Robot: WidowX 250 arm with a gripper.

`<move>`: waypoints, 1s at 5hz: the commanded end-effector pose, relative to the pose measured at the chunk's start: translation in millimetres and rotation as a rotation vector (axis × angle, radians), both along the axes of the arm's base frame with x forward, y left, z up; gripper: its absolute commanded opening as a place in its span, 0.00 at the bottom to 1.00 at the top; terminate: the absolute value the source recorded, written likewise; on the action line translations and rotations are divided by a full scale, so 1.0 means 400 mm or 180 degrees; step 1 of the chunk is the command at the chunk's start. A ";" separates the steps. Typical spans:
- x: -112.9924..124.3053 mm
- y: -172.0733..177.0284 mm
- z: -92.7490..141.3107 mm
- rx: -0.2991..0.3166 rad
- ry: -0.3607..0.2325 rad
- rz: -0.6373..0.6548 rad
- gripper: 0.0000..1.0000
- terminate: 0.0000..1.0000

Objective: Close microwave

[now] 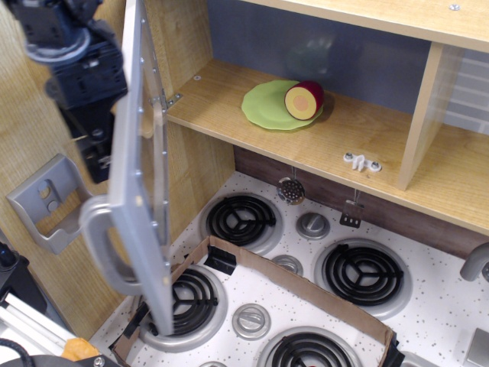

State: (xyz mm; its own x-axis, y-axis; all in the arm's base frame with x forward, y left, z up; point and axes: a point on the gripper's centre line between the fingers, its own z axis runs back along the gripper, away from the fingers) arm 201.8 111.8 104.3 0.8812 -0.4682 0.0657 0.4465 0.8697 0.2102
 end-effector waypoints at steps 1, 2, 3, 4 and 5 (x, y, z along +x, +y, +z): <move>0.082 -0.069 -0.008 -0.0253 -0.0238 0.0024 1.00 0.00; 0.134 -0.113 -0.024 -0.0429 -0.0447 0.0082 1.00 0.00; 0.176 -0.154 -0.046 -0.0674 -0.0688 0.0217 1.00 0.00; 0.217 -0.191 -0.061 -0.0807 -0.0838 0.0267 1.00 0.00; 0.246 -0.219 -0.067 -0.0875 -0.0897 0.0258 1.00 0.00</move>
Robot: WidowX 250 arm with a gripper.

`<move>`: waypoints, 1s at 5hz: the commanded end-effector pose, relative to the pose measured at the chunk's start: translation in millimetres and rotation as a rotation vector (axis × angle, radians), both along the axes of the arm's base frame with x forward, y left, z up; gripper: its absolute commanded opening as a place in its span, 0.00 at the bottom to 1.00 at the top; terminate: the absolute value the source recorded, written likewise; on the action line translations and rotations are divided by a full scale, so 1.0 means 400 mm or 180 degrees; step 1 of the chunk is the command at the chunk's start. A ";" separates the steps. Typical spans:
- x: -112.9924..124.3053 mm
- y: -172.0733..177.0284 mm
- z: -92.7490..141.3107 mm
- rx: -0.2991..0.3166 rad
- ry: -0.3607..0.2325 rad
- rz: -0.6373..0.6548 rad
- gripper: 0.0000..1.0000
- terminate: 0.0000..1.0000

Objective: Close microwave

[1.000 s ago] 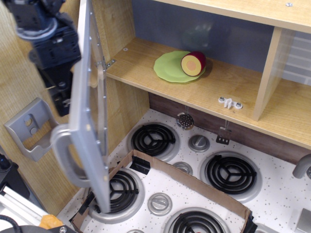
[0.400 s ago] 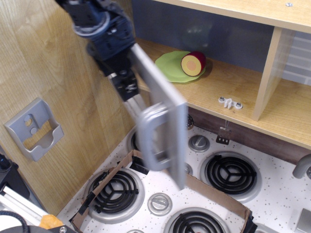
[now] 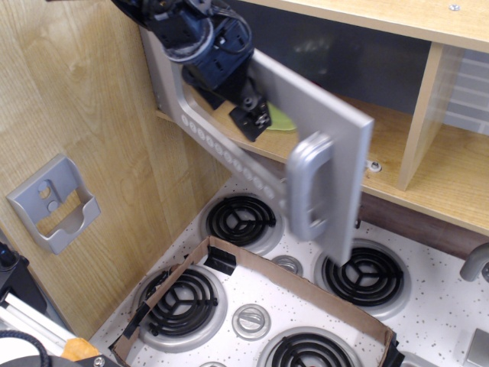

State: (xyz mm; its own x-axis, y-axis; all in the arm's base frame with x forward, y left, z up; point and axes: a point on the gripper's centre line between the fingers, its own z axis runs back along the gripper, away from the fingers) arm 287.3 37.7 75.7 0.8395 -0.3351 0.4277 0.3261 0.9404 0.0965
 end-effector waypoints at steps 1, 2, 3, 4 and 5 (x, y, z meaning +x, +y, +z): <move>0.055 -0.050 0.012 -0.0085 0.0040 -0.0062 1.00 0.00; 0.073 -0.061 0.031 -0.0043 0.0029 -0.0052 1.00 0.00; 0.096 -0.062 0.029 -0.0069 0.0028 -0.0128 1.00 0.00; 0.106 -0.063 0.016 -0.0124 0.0068 -0.0175 1.00 0.00; 0.111 -0.069 0.015 -0.0105 0.0108 -0.0170 1.00 0.00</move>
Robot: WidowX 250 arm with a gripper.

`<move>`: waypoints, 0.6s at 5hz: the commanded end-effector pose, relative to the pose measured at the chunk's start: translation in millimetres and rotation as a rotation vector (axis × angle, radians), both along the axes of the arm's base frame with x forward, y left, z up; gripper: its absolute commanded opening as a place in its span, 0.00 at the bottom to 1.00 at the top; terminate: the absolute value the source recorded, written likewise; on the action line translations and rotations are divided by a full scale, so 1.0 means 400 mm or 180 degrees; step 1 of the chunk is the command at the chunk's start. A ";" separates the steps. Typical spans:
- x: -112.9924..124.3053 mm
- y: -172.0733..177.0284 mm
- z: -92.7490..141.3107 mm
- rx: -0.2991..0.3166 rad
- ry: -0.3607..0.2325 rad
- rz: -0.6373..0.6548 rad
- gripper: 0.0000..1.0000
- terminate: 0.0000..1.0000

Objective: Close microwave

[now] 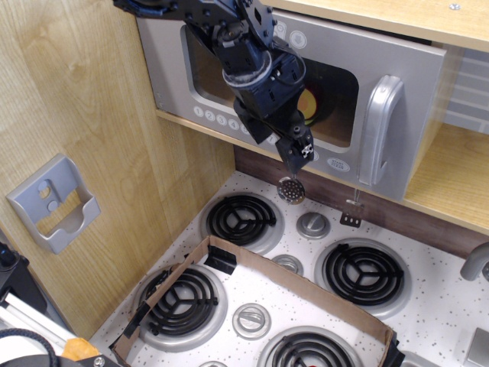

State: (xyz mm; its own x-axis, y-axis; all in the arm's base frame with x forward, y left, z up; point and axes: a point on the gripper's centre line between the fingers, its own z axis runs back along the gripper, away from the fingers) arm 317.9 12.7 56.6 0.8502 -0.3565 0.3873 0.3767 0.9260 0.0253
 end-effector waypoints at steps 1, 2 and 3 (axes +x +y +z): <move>0.061 -0.012 0.072 0.0083 -0.0165 -0.0035 1.00 0.00; 0.078 -0.021 0.090 0.0172 -0.0315 -0.0066 1.00 0.00; 0.094 -0.037 0.116 0.0337 -0.0572 -0.0112 1.00 0.00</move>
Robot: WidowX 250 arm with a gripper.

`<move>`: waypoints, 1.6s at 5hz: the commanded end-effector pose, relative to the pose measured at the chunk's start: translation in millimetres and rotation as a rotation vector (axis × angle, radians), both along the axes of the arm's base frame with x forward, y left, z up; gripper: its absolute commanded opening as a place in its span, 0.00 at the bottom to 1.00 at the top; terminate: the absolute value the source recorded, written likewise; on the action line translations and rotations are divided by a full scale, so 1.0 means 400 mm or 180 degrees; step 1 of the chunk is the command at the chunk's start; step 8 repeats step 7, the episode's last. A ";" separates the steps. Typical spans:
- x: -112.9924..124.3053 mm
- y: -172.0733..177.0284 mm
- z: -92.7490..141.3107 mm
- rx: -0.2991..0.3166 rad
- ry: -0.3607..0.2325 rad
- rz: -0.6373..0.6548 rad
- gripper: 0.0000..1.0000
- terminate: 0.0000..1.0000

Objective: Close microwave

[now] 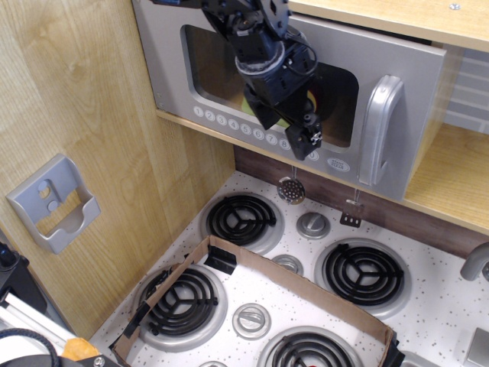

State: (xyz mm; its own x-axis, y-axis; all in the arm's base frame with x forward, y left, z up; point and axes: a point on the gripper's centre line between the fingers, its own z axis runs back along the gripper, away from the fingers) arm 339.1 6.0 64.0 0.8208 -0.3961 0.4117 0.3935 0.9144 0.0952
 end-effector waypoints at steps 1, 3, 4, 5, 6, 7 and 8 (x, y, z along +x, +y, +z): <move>0.050 -0.033 0.110 0.0275 -0.0553 -0.0113 1.00 0.00; 0.060 -0.053 0.126 0.0486 -0.0752 -0.0418 1.00 0.00; 0.023 -0.047 0.104 0.0430 -0.0225 -0.0115 1.00 0.00; -0.014 -0.040 0.098 0.0536 0.0162 -0.0125 1.00 0.00; -0.034 -0.033 0.091 0.0511 0.0376 -0.0070 1.00 0.00; -0.034 -0.033 0.091 0.0511 0.0376 -0.0070 1.00 1.00; -0.034 -0.033 0.091 0.0511 0.0376 -0.0070 1.00 1.00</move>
